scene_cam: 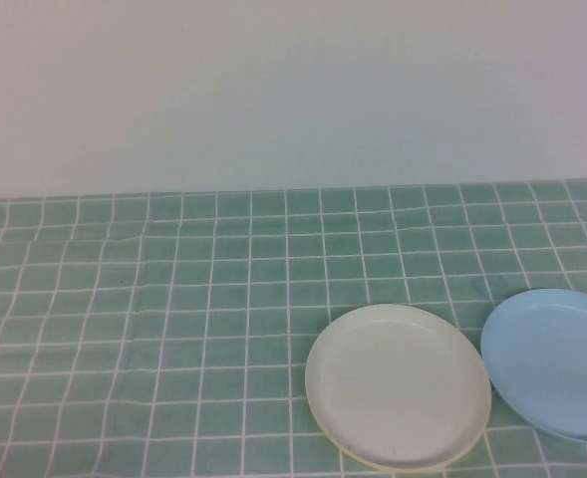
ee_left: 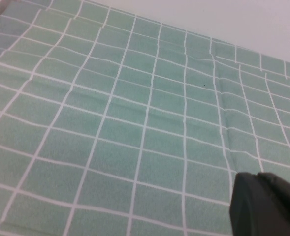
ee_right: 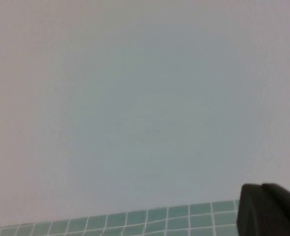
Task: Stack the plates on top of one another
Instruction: Pick up the blue plate
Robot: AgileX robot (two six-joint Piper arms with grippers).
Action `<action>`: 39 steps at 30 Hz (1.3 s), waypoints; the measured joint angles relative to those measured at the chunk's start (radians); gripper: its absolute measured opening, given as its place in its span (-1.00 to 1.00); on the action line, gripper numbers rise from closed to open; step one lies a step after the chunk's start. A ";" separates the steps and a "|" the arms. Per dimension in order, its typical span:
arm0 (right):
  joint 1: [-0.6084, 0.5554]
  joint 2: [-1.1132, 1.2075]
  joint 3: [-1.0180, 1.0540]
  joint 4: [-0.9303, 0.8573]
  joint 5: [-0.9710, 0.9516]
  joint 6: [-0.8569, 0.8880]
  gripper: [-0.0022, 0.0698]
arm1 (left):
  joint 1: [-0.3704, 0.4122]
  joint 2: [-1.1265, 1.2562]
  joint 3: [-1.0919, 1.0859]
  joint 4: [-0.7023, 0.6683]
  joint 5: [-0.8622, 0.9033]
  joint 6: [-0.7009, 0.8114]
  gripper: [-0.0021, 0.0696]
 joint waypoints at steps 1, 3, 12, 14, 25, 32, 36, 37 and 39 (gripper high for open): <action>0.000 0.000 -0.044 -0.022 0.044 -0.010 -0.95 | 0.000 0.000 0.000 0.000 0.000 0.000 -0.95; 0.000 0.024 -0.133 -0.078 0.130 -0.022 -0.95 | 0.000 0.000 0.000 0.000 0.000 0.000 -0.95; 0.000 0.302 -0.448 -0.414 0.605 -0.003 -0.95 | 0.000 0.000 0.000 0.000 0.000 0.000 -0.95; 0.000 0.378 -0.486 -0.490 0.665 0.004 -0.95 | 0.000 0.000 0.000 0.000 0.000 0.000 -0.95; 0.000 0.659 -0.497 -0.739 0.670 0.222 -0.95 | 0.000 0.000 0.000 0.000 0.000 0.000 -0.95; 0.000 0.845 -0.497 -0.593 0.562 0.240 -0.95 | 0.000 0.000 0.000 0.000 0.000 0.000 -0.95; 0.000 0.965 -0.497 -0.510 0.485 0.233 -0.92 | 0.000 0.000 0.000 0.000 0.000 0.000 -0.95; 0.000 0.992 -0.497 -0.487 0.459 0.222 -0.93 | 0.000 0.000 0.000 0.000 0.000 0.000 -0.95; -0.010 1.039 -0.497 -0.420 0.404 0.190 -0.94 | 0.000 0.000 0.000 0.000 0.000 0.000 -0.95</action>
